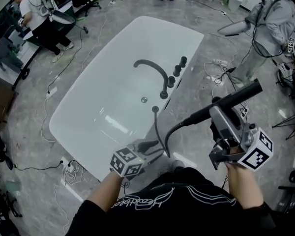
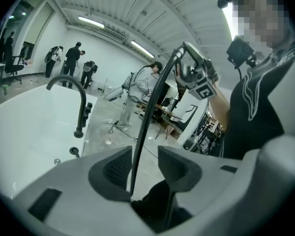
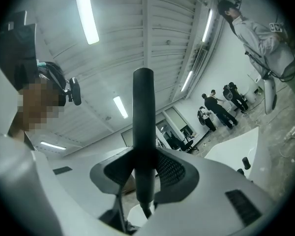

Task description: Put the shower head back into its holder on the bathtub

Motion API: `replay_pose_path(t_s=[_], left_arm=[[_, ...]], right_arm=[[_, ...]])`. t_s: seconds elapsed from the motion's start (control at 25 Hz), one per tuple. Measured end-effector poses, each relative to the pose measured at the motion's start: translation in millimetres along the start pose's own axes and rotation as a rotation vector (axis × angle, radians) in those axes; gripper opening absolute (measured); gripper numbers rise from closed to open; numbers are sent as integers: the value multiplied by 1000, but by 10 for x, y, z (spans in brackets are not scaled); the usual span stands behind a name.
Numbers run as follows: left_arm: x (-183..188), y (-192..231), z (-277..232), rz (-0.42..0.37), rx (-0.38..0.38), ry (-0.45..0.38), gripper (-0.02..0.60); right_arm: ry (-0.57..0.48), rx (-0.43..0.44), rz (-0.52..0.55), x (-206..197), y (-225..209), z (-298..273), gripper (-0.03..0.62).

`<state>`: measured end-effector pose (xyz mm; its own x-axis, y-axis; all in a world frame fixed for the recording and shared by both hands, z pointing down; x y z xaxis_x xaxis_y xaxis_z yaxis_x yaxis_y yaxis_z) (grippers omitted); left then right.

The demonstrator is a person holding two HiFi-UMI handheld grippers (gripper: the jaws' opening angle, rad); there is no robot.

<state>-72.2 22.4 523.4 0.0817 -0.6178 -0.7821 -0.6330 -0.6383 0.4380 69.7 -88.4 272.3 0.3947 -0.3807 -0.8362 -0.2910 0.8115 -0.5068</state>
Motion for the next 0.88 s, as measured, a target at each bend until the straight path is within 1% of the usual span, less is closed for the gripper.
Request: replay_pose_path(t_s=[0.08, 0.16, 0.24, 0.36, 0.52, 0.56, 0.6, 0.64, 0.68, 0.8, 0.88], left_arm=[[-151, 142, -215, 30, 4, 34, 170], [-291, 260, -436, 64, 0, 63, 178], [-411, 334, -645, 93, -21, 85, 178], [-545, 393, -875, 98, -58, 105, 178], [-612, 485, -1070, 97, -61, 121, 178], [-619, 502, -1106, 92, -58, 132, 175], [-619, 517, -1132, 83, -52, 140, 153], [-612, 533, -1149, 74, -43, 144, 102], [-605, 549, -1162, 66, -34, 146, 77], [-592, 605, -1180, 65, -16, 157, 66], [-575, 667, -1133, 89, 2, 156, 64]], right_arm=[[-3, 4, -5, 17, -44, -31, 137], [-3, 10, -9, 50, -97, -57, 137], [0, 17, -9, 86, -154, -88, 137], [10, 27, -11, 131, -205, -167, 137], [14, 29, -31, 220, -252, -238, 137], [16, 23, -27, 244, -280, -237, 137], [18, 17, -21, 262, -310, -236, 137], [21, 11, -15, 275, -345, -232, 137], [24, 4, -12, 284, -386, -223, 137], [34, -10, -24, 305, -545, -172, 137], [46, -11, -54, 290, -667, -149, 137]])
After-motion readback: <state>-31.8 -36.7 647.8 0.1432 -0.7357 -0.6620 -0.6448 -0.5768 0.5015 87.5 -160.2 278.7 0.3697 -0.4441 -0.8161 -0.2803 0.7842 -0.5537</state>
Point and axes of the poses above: the fingertips, and each gripper's own axes: z backward along the fingers, y to its left, x out of its top, the point moved 3 cm from there along z, backward along the fingers, and after that the axes turned 3 degrees about -x, right-handed, at the moved point
